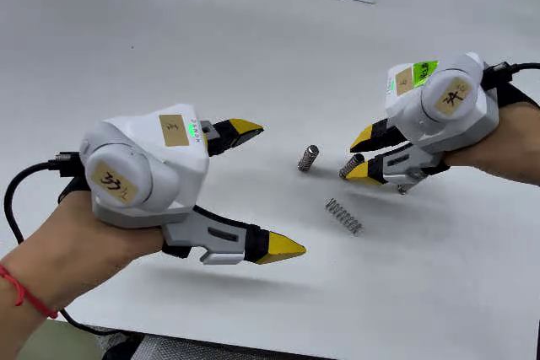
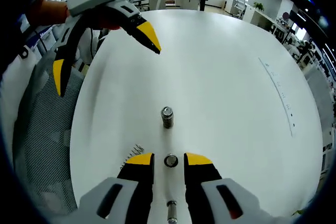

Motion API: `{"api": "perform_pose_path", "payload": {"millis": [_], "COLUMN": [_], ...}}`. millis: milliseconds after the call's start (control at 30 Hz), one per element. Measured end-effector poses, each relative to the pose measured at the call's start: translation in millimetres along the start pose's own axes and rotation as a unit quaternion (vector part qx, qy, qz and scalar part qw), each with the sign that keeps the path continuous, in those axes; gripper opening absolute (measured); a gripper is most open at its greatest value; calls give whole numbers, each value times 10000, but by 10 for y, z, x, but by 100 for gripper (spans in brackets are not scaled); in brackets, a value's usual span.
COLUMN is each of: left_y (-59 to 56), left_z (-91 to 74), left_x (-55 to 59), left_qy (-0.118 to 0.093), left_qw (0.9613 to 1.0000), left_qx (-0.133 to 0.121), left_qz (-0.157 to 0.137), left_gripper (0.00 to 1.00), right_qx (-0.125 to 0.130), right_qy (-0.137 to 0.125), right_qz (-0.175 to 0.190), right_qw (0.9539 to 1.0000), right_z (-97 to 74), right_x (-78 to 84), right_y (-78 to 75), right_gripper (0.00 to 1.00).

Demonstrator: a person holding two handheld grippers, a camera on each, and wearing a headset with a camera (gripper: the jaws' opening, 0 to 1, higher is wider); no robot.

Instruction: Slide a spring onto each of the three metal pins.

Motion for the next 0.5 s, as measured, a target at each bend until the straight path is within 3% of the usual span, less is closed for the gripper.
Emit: {"api": "perform_pose_path", "payload": {"millis": [300,500], "left_y": [-8,-2], "left_z": [-30,-69], "left_x": [-35,-50], "left_qy": [94,202], "left_qw": [9999,9996], "left_qx": [-42,-98], "left_qz": [83,182], "left_gripper": [88,88], "right_qx": [152,239], "right_qy": [-696,-1081], "right_qz": [335,457], "right_qw": [9969,9928], "right_z": [-324,-553], "right_x": [-52,-67], "right_y": [-7,113], "right_gripper": [35,48]}}
Point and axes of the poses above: the centre of the closed fingertips' face, and the gripper's own axes: z roughly forward along the fingers, y roughly to its left, x roughly out of its underside, the point moved 2 cm from there along -z, roughly backward along the fingers, and after that the axes turned 5 degrees about y, right-handed, at the moved point
